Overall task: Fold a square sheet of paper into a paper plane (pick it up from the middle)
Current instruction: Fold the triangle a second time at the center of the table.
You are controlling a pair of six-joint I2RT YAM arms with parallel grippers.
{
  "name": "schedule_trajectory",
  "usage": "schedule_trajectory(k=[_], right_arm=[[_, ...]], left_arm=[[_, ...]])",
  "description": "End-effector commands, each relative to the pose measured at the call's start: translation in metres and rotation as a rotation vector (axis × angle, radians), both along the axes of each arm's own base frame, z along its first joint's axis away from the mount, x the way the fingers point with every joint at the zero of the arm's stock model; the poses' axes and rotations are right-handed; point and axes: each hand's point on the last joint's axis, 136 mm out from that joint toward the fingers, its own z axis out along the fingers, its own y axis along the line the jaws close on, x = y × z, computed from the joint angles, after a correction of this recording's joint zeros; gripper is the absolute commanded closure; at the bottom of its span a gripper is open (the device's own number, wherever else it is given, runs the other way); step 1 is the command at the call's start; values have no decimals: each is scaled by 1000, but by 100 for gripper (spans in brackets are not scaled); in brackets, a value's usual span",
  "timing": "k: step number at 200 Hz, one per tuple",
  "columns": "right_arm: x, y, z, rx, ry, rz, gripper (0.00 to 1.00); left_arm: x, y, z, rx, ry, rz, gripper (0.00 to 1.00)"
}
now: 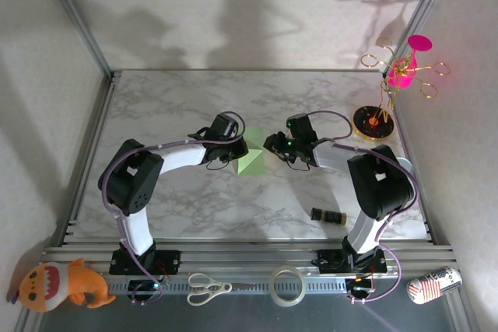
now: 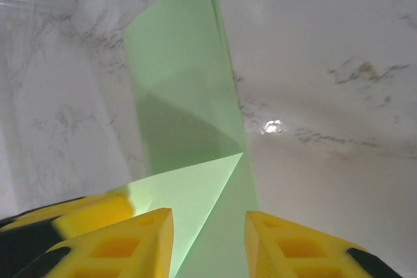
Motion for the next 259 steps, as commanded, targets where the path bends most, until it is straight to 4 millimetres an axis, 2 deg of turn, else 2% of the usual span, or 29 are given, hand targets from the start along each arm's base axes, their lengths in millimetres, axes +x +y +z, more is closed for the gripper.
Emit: schedule_trajectory(k=[1, 48, 95, 141, 191, 259], right_arm=[[-2, 12, -1, 29, 26, 8, 65], [-7, 25, -10, 30, 67, 27, 66], [-8, 36, -17, 32, 99, 33, 68], [-7, 35, -27, 7, 139, 7, 68], [-4, 37, -32, -7, 154, 7, 68], [-8, 59, -30, 70, 152, 83, 74]], left_arm=[[10, 14, -8, 45, -10, 50, 92], [10, 26, -26, 71, 12, 84, 92], [7, 27, -36, 83, 39, 73, 92], [4, 29, -43, 95, 58, 73, 93], [3, 29, -45, 97, 65, 73, 93], [5, 25, -38, 70, 58, 70, 92]])
